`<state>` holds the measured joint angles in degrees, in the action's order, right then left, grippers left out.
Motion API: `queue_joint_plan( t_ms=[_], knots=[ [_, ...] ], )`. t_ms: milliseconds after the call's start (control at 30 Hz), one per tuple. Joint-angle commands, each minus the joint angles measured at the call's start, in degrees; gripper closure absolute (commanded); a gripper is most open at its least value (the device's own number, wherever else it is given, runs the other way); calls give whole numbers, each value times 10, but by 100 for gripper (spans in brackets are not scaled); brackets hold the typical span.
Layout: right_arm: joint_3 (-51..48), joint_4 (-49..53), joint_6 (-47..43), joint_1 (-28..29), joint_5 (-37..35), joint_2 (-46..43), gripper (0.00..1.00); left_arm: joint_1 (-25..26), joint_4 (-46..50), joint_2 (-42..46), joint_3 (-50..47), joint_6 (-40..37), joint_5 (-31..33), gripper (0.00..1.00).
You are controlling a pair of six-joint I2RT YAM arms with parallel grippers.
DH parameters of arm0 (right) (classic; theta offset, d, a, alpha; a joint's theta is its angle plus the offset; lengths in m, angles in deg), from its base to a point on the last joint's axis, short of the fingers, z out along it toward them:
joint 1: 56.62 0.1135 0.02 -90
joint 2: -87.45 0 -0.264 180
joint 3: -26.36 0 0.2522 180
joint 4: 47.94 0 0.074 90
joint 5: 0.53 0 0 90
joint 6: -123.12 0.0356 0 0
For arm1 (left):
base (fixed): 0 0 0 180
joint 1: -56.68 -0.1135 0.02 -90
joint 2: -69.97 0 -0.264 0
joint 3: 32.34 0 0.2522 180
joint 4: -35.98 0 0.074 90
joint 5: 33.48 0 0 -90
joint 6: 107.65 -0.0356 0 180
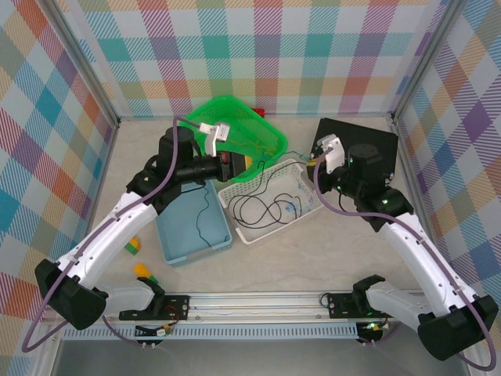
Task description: Untangle the cables
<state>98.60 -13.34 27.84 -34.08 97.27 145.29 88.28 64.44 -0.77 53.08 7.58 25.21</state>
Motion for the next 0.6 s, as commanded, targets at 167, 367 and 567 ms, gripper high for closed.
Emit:
queue_joint_plan(
  t_ms=[167, 367, 567],
  knots=[
    [3, -18, 37, -51, 143, -32, 46, -6, 28, 11, 20, -80, -6, 100],
    [25, -20, 230, -135, 227, -22, 41, -7, 18, 12, 11, -93, -10, 100],
    [40, -40, 512, -155, 286, 22, 51, -5, -25, 22, -17, -121, -25, 100]
  ],
)
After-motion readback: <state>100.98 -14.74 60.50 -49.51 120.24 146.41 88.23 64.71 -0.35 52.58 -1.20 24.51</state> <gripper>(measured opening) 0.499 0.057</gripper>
